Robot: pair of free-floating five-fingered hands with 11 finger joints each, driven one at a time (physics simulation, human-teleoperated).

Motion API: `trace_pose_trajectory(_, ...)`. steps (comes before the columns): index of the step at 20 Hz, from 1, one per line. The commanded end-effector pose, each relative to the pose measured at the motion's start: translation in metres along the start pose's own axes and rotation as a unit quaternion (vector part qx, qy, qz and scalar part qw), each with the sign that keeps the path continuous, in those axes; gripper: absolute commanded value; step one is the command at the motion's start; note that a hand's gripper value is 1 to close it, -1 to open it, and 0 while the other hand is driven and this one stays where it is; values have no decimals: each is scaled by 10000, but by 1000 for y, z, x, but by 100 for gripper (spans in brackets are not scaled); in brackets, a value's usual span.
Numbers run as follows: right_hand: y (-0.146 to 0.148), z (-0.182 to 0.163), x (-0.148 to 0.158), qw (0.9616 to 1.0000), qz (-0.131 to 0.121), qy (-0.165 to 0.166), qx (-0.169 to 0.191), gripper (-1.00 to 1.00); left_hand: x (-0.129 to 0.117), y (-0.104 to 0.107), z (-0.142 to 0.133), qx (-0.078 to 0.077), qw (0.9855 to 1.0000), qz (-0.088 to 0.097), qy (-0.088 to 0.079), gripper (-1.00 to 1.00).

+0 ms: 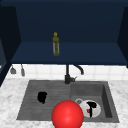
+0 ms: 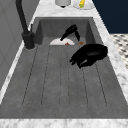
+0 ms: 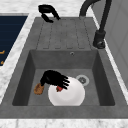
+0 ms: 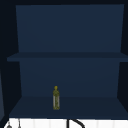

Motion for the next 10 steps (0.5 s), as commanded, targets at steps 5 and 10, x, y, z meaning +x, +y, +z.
trace_pose_trajectory(5, 19, -48, 18, 9962, 447, 742, -51, -100, 0, 0, 0, 0, 10000, 0, 0, 0)
trace_pose_trajectory(10, 47, -70, 0, 9954, 300, 820, -401, -100, 0, 0, 0, 0, 10000, 0, 0, 0)
